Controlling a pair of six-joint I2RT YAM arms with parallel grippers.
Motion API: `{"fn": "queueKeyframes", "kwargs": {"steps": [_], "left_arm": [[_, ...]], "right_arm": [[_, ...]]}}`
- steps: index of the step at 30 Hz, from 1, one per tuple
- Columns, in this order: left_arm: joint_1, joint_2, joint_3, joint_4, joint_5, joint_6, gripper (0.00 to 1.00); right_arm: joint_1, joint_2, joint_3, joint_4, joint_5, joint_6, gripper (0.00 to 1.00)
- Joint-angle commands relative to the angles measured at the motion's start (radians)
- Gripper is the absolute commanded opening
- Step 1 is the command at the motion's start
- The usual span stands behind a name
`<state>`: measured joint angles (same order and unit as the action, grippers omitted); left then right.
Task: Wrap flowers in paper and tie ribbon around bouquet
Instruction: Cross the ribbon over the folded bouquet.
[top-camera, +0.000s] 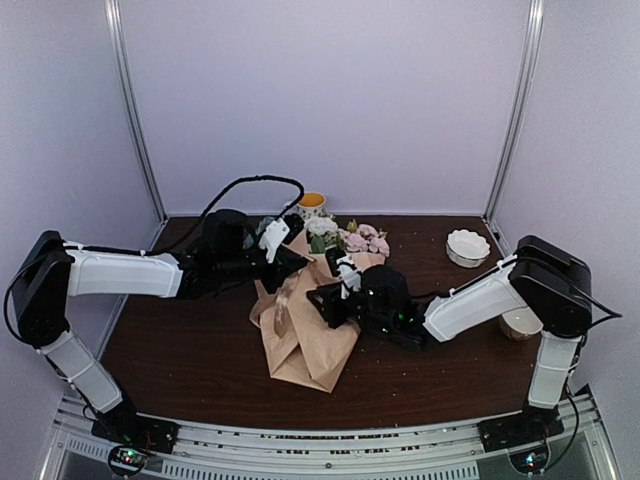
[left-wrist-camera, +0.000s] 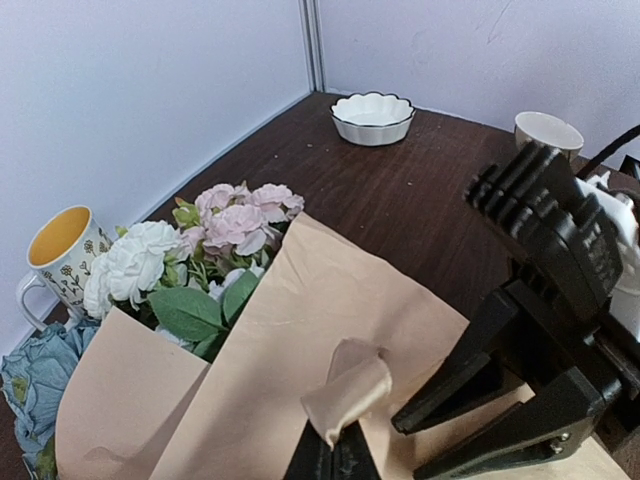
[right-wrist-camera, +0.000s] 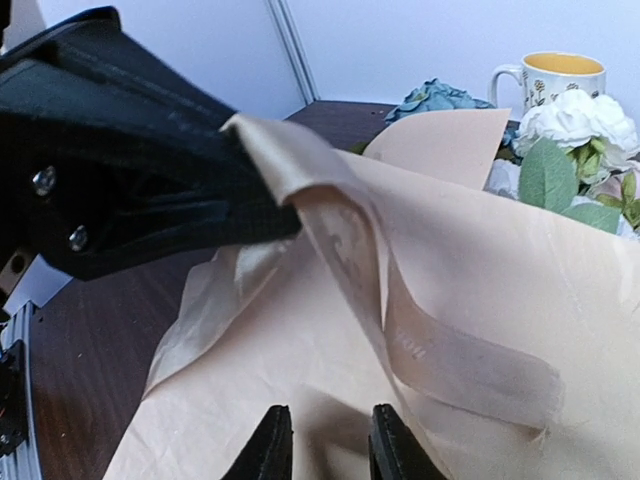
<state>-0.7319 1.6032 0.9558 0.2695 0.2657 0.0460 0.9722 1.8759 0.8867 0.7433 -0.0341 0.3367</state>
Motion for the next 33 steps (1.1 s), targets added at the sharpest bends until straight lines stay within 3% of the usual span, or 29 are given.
{"fn": "queueKeyframes", "kwargs": {"steps": [1, 16, 33], "left_arm": [[0.005, 0.010, 0.026, 0.052, 0.010, -0.011, 0.00], [0.005, 0.008, 0.031, 0.045, 0.033, -0.008, 0.00], [0.006, 0.037, 0.051, 0.040, 0.058, -0.012, 0.00]], "right_arm": [[-0.017, 0.014, 0.067, -0.007, 0.146, -0.004, 0.29], [-0.040, 0.037, 0.135, -0.023, 0.214, -0.053, 0.43], [-0.066, 0.135, 0.205, 0.099, 0.060, -0.090, 0.42]]}}
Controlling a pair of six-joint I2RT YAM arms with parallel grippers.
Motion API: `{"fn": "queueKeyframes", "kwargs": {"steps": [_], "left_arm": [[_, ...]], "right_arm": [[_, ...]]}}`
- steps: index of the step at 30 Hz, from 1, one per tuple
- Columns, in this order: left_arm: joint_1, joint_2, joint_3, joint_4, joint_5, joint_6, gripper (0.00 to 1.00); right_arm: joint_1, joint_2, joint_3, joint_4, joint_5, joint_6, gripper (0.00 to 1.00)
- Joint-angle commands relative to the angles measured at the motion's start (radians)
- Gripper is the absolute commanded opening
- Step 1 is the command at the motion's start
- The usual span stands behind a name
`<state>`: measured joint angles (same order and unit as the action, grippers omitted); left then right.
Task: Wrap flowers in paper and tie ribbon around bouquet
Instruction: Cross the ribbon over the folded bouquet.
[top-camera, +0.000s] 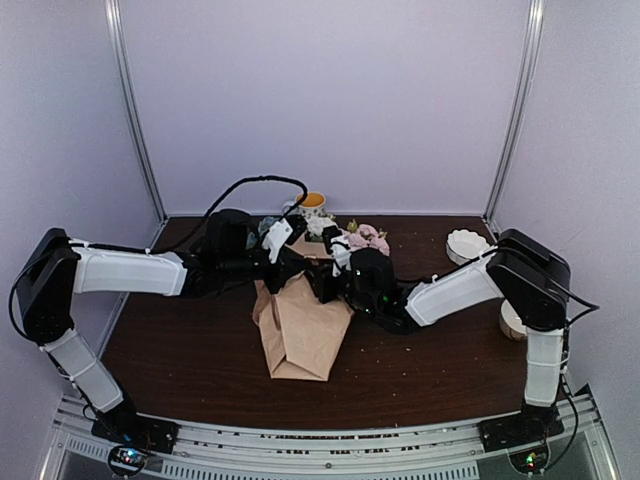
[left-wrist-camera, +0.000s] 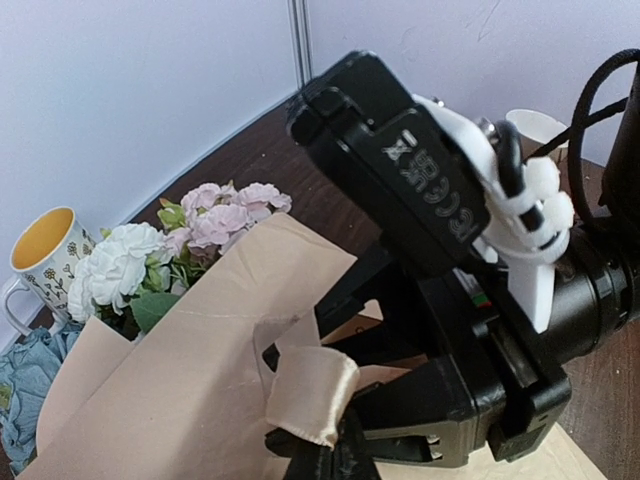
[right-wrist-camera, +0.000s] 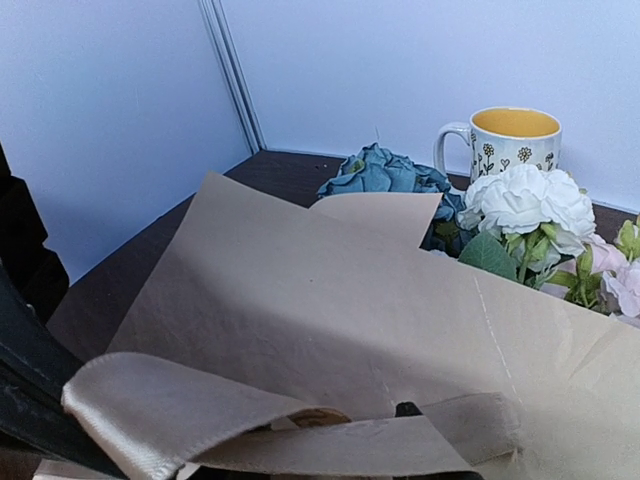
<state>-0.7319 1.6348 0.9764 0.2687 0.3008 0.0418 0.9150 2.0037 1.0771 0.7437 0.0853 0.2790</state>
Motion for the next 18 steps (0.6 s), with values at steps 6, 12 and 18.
{"fn": "queueKeyframes", "kwargs": {"steps": [6, 12, 18], "left_arm": [[0.005, 0.007, 0.037, 0.036, 0.026, -0.016, 0.00], [0.007, -0.004, 0.030, 0.041, -0.005, -0.029, 0.00], [0.009, 0.001, 0.050, 0.006, -0.093, -0.039, 0.00]], "right_arm": [[-0.019, 0.028, 0.018, 0.154, -0.112, -0.027, 0.24], [-0.029, -0.007, -0.025, 0.159, -0.165, -0.030, 0.00], [-0.029, -0.119, -0.080, -0.035, -0.356, -0.052, 0.00]]}}
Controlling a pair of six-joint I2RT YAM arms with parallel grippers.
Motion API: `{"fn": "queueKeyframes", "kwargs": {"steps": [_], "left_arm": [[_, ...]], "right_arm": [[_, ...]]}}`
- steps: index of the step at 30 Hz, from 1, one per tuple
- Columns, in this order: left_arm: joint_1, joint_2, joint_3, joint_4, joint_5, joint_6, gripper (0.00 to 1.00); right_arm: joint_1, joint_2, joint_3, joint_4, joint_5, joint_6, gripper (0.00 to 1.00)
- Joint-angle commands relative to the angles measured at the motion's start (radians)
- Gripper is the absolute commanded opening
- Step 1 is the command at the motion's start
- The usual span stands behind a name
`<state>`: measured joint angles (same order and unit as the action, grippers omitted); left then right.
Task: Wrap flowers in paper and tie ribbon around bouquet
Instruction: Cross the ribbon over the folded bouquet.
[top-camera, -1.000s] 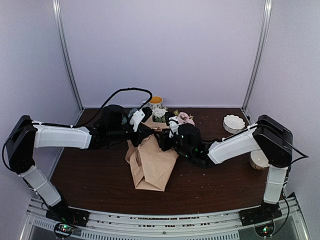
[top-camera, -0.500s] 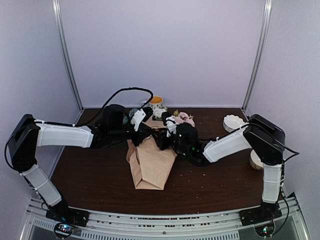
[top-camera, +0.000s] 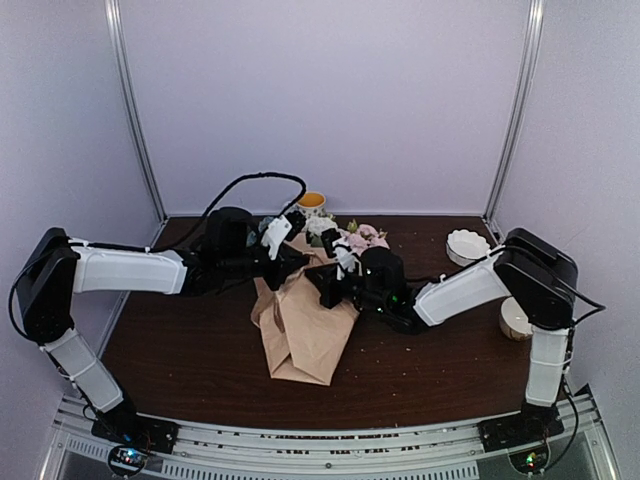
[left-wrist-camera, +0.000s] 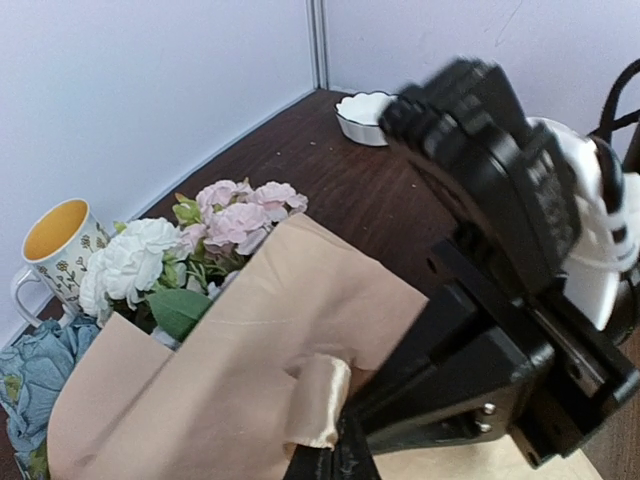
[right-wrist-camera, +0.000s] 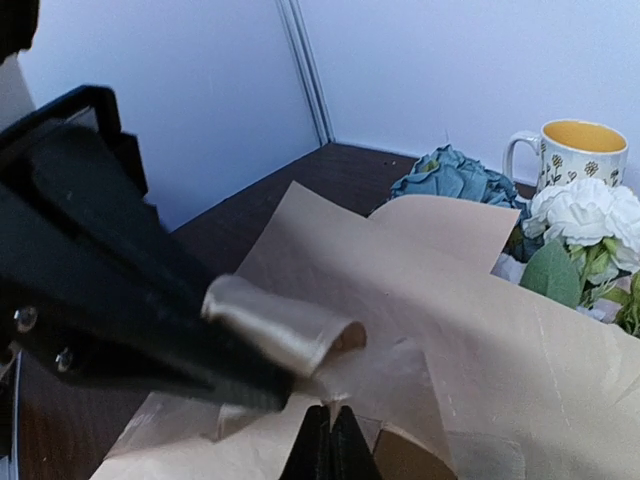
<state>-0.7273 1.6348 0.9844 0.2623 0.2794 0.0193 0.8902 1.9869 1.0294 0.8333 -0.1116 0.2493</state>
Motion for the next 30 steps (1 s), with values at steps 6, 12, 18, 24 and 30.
{"fn": "queueKeyframes", "kwargs": {"steps": [6, 12, 18, 24, 30], "left_arm": [[0.005, 0.016, 0.076, -0.040, -0.086, 0.010, 0.00], [0.004, 0.035, 0.061, -0.050, -0.077, 0.017, 0.00], [0.005, 0.047, 0.046, -0.064, -0.067, 0.031, 0.00], [0.005, 0.060, 0.042, -0.050, -0.048, 0.024, 0.00], [0.005, 0.075, 0.034, -0.025, -0.028, 0.010, 0.00]], "right_arm": [[-0.004, -0.204, -0.075, -0.342, -0.397, 0.038, 0.00], [-0.006, -0.239, -0.103, -0.377, -0.615, 0.158, 0.00], [-0.008, -0.245, -0.073, -0.487, -0.710, 0.209, 0.00], [-0.013, -0.256, -0.052, -0.602, -0.641, 0.175, 0.07], [-0.022, -0.209, -0.023, -0.598, -0.581, 0.170, 0.21]]}}
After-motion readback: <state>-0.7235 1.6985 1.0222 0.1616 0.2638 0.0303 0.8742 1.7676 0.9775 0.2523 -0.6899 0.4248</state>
